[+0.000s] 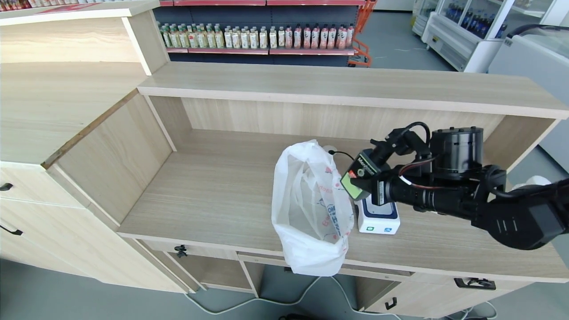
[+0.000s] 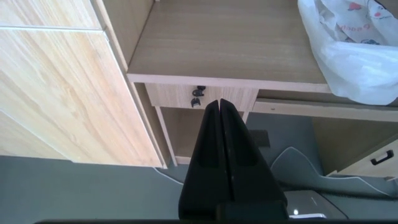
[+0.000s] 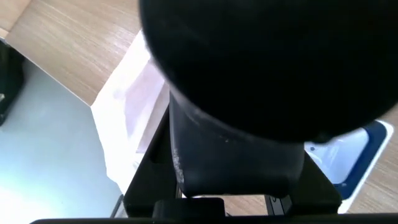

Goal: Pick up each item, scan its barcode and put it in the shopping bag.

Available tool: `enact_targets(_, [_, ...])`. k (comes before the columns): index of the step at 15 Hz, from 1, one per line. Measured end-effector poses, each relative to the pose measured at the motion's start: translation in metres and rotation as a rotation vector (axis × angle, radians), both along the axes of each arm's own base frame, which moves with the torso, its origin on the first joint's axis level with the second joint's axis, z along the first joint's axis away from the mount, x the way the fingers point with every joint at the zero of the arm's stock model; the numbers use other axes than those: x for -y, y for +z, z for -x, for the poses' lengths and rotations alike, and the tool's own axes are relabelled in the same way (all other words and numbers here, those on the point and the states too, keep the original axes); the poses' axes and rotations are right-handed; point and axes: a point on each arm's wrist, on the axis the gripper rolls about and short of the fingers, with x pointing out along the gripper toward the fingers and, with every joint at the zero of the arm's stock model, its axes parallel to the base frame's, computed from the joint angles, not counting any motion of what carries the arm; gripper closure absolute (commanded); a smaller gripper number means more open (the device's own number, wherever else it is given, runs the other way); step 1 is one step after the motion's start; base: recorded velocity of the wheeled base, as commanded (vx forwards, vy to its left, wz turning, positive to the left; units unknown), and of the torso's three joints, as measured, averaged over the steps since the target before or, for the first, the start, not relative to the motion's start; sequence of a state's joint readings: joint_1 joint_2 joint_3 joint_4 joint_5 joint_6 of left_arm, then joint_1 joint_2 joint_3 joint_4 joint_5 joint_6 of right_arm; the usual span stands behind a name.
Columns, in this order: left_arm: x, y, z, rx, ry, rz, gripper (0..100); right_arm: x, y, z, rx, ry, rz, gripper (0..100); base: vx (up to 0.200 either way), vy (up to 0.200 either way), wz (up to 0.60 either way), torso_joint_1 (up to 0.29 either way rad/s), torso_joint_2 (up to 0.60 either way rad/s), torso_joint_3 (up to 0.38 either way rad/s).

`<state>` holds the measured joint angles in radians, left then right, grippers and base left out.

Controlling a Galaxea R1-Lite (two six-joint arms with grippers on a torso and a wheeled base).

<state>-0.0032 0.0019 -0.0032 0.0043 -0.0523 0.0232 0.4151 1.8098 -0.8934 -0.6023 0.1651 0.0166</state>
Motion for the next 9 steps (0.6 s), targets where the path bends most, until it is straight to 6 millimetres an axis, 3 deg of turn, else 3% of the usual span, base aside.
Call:
enact_targets(4, [0.000, 0.000, 0.000, 0.000, 0.000, 0.000, 100, -0.034, -0.037, -0.017, 0.028, 0.082, 0.040, 100, 0.000, 0.000, 0.00, 0.000, 0.00, 0.000])
enact_targets(9, [0.000, 0.000, 0.000, 0.000, 0.000, 0.000, 100, -0.056, -0.081, -0.031, 0.061, 0.163, 0.167, 100, 0.000, 0.000, 0.00, 0.000, 0.00, 0.000])
